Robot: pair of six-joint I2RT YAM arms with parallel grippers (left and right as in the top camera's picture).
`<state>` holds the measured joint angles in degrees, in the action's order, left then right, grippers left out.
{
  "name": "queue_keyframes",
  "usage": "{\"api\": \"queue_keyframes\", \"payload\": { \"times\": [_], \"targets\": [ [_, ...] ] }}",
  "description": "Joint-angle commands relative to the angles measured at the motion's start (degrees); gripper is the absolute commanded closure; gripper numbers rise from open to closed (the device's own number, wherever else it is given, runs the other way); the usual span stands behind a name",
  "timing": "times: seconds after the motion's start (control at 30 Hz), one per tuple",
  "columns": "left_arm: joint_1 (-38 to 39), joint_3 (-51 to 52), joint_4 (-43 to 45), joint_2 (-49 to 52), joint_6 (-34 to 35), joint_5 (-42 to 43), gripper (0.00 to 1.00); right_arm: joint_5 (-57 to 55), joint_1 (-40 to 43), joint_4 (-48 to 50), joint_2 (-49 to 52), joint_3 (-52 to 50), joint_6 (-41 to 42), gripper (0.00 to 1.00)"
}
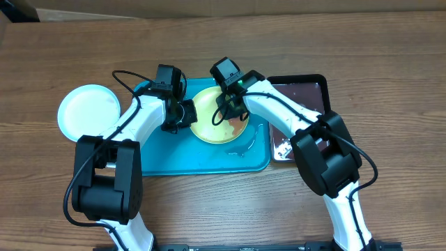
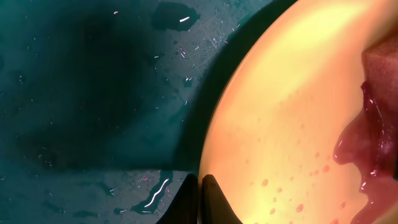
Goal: Clean dirty plates on tray and stack at the side
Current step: 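Scrub the yellow plate with the sponge while the left gripper holds it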
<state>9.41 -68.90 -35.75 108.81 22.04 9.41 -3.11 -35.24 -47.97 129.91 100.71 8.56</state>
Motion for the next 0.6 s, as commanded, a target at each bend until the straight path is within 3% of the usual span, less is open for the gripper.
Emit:
{"api": "queue_keyframes", "payload": {
  "times": [0.0,0.3,0.57],
  "targets": [
    [0.37,0.28,0.04,0.42,-1.49,0.72,0.96,9.53,-0.76,-1.05,2.03,-2.84,0.46,0.96],
    [0.37,0.28,0.07,0.42,-1.51,0.72,0.96,19.89,-0.15,-3.21,1.75,-1.75,-2.86,0.96],
    [0.37,0.28,0.04,0.42,-1.51,0.70,0.96,27.26,4.33,-10.34,-0.22,8.48,-5.88,0.96]
  ]
}}
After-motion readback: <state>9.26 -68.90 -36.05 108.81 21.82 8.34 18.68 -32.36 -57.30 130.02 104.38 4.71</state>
